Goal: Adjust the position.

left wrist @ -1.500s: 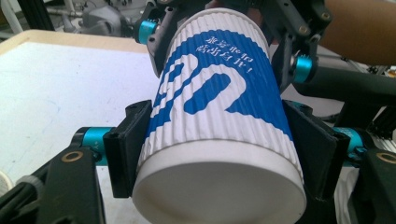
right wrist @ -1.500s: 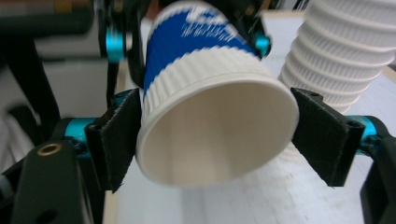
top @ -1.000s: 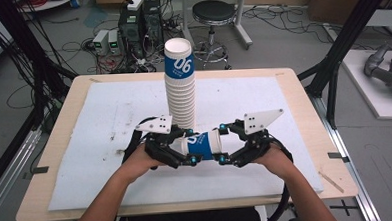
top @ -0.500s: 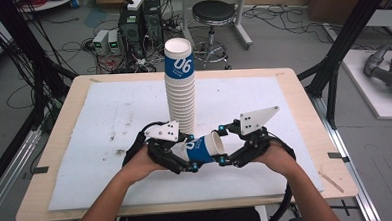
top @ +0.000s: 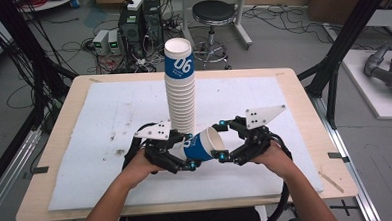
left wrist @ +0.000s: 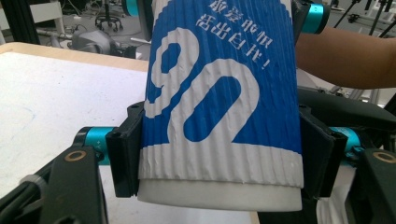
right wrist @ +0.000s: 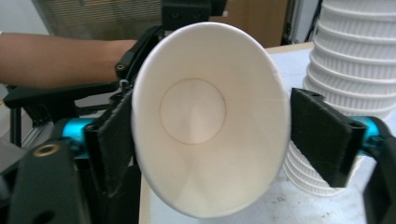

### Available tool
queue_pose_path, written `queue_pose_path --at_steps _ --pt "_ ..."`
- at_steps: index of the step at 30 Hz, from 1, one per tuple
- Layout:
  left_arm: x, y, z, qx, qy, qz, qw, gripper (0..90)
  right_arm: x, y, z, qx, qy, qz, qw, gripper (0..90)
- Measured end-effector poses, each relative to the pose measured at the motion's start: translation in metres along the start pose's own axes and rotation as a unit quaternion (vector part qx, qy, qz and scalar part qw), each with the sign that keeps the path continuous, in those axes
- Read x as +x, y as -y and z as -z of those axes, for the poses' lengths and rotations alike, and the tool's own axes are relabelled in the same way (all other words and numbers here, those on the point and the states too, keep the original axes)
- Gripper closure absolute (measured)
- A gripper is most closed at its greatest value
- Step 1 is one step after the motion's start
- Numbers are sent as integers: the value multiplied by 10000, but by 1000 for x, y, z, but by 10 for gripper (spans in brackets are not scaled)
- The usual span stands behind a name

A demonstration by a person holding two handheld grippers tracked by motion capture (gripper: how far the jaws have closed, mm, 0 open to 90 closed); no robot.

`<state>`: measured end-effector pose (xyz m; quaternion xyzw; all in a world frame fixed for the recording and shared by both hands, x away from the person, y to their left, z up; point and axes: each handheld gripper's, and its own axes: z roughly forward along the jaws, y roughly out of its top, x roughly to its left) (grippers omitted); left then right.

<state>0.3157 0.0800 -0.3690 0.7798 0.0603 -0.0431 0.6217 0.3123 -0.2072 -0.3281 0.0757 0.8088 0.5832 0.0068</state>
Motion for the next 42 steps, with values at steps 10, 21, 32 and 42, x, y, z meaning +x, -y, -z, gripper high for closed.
queue_pose_path --at_steps 10,21,32,42 --pt "-4 -2 -7 408 -111 -96 9991 293 4 -9 3 457 4 459 9979 297" --pt "-7 -6 -15 1085 -254 -473 9926 312 8 -21 1 895 55 606 9941 296" --pt "-4 1 -12 170 -144 -133 9997 308 1 -11 4 -73 -2 -215 9997 188" --pt "-6 2 -20 316 -164 -237 9991 311 5 -15 1 221 -35 180 9996 271"
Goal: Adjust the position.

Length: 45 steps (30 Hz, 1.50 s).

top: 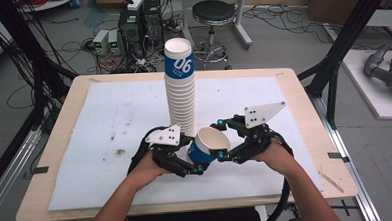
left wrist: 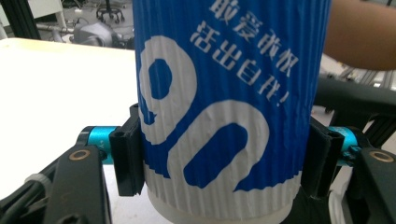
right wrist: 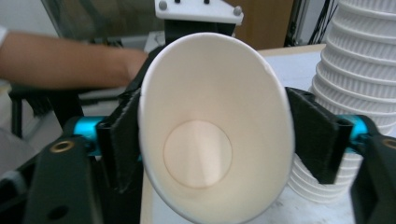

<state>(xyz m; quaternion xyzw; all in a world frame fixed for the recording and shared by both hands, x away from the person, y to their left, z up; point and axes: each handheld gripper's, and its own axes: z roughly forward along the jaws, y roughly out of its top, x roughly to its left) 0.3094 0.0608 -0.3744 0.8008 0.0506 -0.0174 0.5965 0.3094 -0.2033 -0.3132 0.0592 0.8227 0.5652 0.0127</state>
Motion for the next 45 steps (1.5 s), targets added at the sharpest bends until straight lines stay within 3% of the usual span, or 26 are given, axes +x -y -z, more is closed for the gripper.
queue_pose_path --at_steps 2,4,6,9,12,15,20,22,28,31,33,36,39,45 --pt "-2 -1 -1 144 -146 7 9998 297 1 -3 0 118 9 109 9999 276" --pt "-3 -2 -2 351 -368 49 9987 221 2 -6 0 276 87 259 9992 277" --pt "-4 -2 1 383 -441 2 9983 205 3 -9 1 382 133 305 9987 276" --pt "-5 -3 1 397 -410 -80 9983 221 2 -11 1 542 146 287 9980 275" --pt "-4 -4 0 480 -313 -174 9982 293 2 -12 -2 623 119 250 9977 274" --pt "-3 -4 -1 457 -250 -78 9986 312 1 -13 -5 603 123 221 9979 269" --pt "-1 -4 1 -79 -209 135 9997 308 0 -10 -7 -108 222 -129 9996 189" --pt "0 -4 2 -142 -217 158 9995 308 0 -8 -6 -336 248 -216 9989 185" --pt "-2 -3 0 -98 -199 155 9996 308 0 -7 -7 -288 213 -183 9992 208" --pt "-3 -3 -2 -44 -248 111 9996 309 1 -10 -8 -123 231 43 9996 239" --pt "-2 -3 -2 -135 -252 118 9995 310 2 -11 -9 -114 256 138 9995 210" --pt "-1 -1 1 -423 -293 198 9985 311 4 -12 -10 -401 436 -138 9981 177" --pt "0 1 5 -694 -305 236 9968 313 3 -9 -12 -544 458 -337 9969 177" --pt "-1 1 5 -651 -349 165 9971 310 0 1 -18 -685 237 -557 9958 177"
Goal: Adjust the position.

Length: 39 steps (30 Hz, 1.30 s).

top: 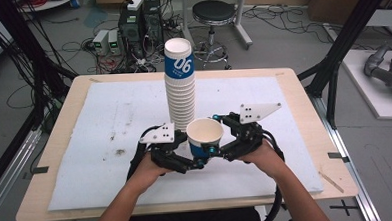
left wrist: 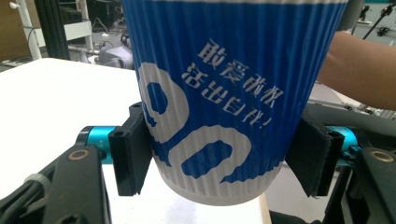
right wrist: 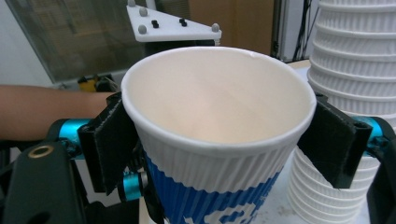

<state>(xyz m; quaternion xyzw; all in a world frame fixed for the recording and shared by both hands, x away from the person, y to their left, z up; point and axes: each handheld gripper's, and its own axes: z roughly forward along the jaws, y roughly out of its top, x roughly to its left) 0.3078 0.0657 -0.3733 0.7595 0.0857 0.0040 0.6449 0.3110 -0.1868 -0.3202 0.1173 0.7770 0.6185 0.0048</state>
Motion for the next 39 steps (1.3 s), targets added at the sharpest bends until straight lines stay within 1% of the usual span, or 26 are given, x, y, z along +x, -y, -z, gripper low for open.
queue_pose_path --at_steps 3,4,6,8,9,11,12,13,16,19,20,24,27,30,32,34,36,39 --pt "0 0 -1 -17 -20 28 10000 308 -1 3 -1 -87 -72 -100 9999 187" --pt "0 0 -1 -6 -34 12 10000 308 -2 4 -2 -94 -113 -122 9998 233" --pt "0 0 -2 -16 -55 16 10000 307 -2 5 -1 -101 -139 -90 9998 244" --pt "0 0 -4 58 -118 -30 9999 301 -2 4 0 -57 -93 16 9999 261" --pt "-1 1 -5 142 -226 -33 9996 294 -2 4 0 -6 -70 90 9999 263" --pt "-1 3 -5 341 -406 -5 9986 221 -1 4 1 103 129 272 9995 264" --pt "-1 4 -3 356 -444 6 9984 209 -1 4 2 105 146 261 9995 265" --pt "-1 6 0 328 -486 17 9983 209 -2 4 4 94 194 291 9993 265" --pt "-2 9 12 303 -632 58 9975 209 -4 5 13 140 462 399 9980 264" --pt "-1 12 28 263 -831 151 9961 209 -8 6 22 186 679 422 9966 264" --pt "-1 13 34 216 -905 201 9955 209 -9 7 25 206 760 429 9960 263" --pt "1 17 55 100 -1263 285 9915 209 -13 11 32 240 993 416 9939 262" --pt "2 21 69 82 -1441 354 9889 208 -17 14 34 235 1148 374 9924 260" --pt "1 25 80 56 -1595 350 9866 209 -22 14 34 202 1259 343 9912 261" --pt "0 27 86 4 -1704 368 9847 209 -23 14 34 232 1284 318 9909 260" --pt "0 28 90 -12 -1796 372 9830 209 -23 15 34 280 1314 326 9904 260" --pt "0 29 94 -33 -1843 381 9821 209 -23 15 37 306 1359 332 9897 256" --pt "2 30 99 -48 -1963 425 9796 209 -23 16 41 313 1427 315 9888 255"
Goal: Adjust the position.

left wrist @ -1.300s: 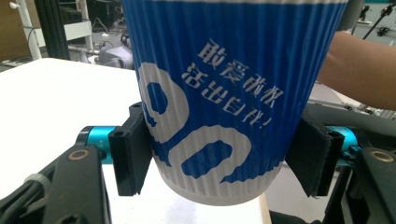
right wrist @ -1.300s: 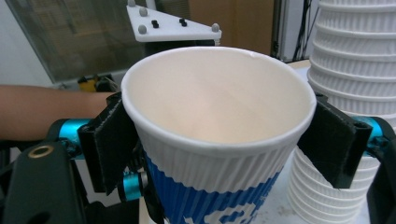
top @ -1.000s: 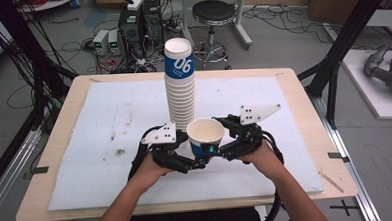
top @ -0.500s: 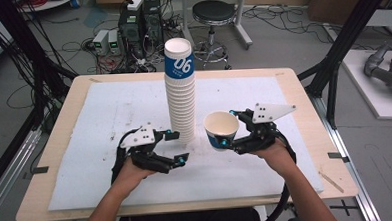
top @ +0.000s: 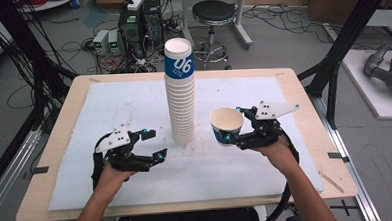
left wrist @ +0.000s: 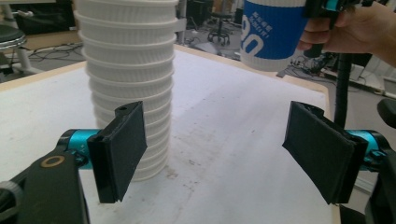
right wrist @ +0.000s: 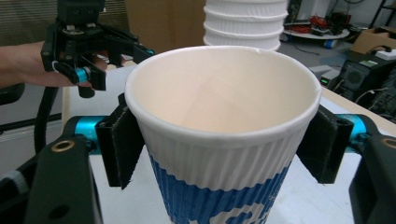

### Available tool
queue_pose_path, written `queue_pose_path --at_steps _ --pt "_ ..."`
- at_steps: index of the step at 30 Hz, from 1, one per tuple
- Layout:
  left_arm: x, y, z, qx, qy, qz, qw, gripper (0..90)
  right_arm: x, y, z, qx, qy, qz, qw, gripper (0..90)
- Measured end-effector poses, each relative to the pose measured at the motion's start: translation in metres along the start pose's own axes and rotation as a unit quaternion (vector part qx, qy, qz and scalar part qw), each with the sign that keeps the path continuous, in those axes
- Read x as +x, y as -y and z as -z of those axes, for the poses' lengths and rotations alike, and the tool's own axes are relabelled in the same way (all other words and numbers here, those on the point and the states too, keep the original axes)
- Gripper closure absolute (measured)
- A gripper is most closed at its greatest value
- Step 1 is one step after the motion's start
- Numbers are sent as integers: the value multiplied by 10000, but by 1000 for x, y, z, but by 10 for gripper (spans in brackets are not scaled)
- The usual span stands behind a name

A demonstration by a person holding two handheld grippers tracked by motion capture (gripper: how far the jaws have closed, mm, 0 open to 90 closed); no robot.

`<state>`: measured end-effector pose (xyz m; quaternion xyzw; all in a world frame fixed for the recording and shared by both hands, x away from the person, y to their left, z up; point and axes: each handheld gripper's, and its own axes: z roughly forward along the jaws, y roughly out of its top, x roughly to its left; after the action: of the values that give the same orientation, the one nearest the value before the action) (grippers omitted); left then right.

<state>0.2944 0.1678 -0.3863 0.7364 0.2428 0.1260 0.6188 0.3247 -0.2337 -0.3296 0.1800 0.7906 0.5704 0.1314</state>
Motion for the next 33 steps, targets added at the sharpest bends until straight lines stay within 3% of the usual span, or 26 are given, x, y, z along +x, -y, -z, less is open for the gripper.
queue_pose_path --at_steps 12,19,26,33 --pt "17 8 14 -86 -290 159 9994 209 -10 9 6 -27 283 -145 9995 254" --pt "16 12 20 -124 -347 211 9991 209 -13 9 4 -19 300 -175 9994 255" --pt "22 12 31 -230 -551 225 9980 209 -17 10 4 -56 379 -215 9990 255" --pt "24 13 42 -312 -685 268 9968 209 -24 12 8 -38 625 -229 9978 255"
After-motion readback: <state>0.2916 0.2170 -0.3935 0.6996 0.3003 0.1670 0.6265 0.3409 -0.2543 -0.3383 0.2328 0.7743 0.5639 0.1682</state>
